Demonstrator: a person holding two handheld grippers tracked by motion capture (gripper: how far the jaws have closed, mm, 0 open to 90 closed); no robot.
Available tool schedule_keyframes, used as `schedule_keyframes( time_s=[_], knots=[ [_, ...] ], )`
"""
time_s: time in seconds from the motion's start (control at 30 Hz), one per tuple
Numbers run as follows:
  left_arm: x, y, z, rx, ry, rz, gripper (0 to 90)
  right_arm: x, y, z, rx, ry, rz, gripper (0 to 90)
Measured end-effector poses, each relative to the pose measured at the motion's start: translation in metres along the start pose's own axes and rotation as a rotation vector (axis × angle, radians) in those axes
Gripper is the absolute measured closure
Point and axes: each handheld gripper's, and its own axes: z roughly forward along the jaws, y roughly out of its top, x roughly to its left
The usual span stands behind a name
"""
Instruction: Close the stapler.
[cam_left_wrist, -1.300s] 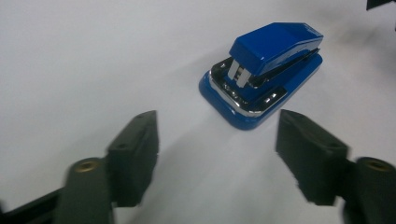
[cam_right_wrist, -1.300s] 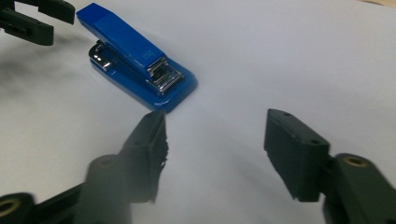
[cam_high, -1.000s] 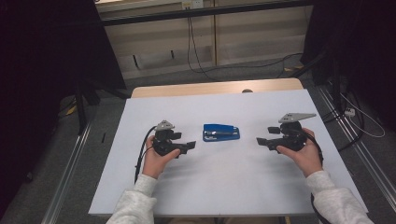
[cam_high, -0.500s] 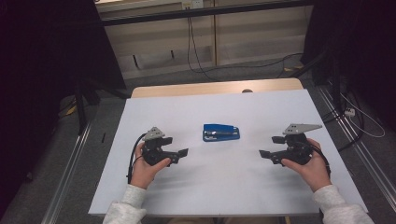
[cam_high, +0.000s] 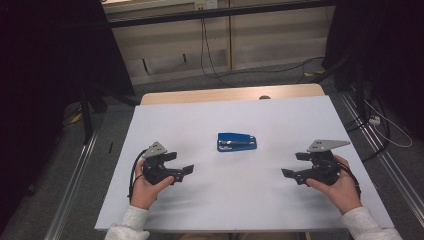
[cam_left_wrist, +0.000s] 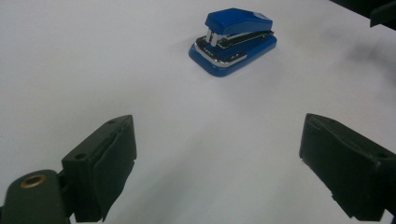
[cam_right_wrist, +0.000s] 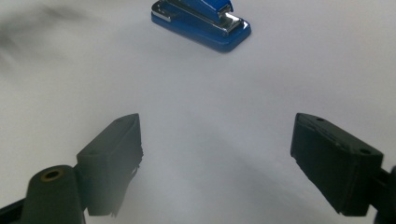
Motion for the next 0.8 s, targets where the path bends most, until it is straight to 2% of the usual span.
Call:
schedule_keyframes(
  time_s=[0.33, 0.57, 0.8],
  knots=[
    [0.001, -0.016, -0.020, 0.005, 0.014, -0.004, 10.9, 0.001, -0.008, -0.011, -0.004, 0.000, 0.005, 14.6],
    [0.005, -0.028, -0.038, -0.006, 0.035, -0.022, 11.0, 0.000, -0.013, -0.015, -0.005, -0.002, 0.009, 14.6],
    [0.009, -0.036, -0.047, -0.013, 0.050, -0.026, 10.0, 0.000, -0.013, -0.014, -0.001, 0.005, 0.000, 14.5]
  ],
)
